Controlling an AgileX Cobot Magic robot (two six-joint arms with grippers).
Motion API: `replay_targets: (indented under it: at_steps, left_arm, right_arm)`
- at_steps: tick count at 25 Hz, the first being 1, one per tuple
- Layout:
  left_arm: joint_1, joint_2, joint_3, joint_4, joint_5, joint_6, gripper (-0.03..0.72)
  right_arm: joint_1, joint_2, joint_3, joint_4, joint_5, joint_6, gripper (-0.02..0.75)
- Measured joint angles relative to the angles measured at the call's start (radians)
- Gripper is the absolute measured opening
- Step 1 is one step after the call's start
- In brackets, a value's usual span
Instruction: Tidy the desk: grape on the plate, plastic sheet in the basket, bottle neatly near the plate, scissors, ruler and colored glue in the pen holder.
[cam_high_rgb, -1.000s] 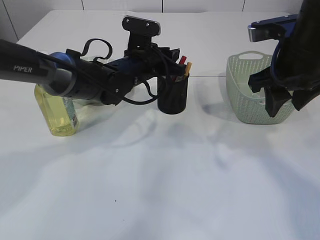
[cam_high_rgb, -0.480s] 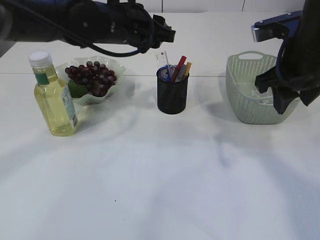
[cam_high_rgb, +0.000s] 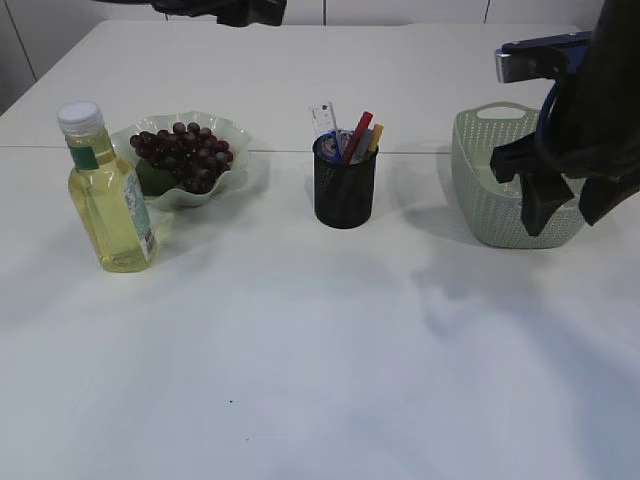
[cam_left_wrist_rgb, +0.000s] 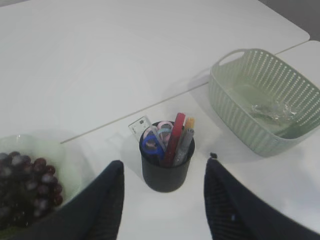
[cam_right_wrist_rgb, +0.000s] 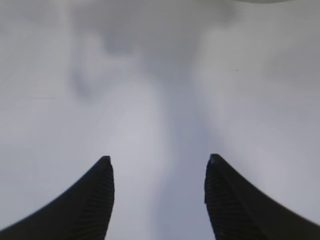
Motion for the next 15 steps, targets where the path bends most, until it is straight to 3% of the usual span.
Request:
replay_targets:
  at_steps: [7,15]
  left_arm:
    - [0.0,-0.118,0.0,0.0,0.313,-0.041,0.384]
    - [-0.053,-0.13,0.0,0.0,0.488,-0.008,0.384]
  right_arm:
    - [0.0,-0.012,-0.002,0.203,0.0,-0.019,0.458]
    - [0.001,-0.121,-0.002,0.222,0.0,-0.08,0.458]
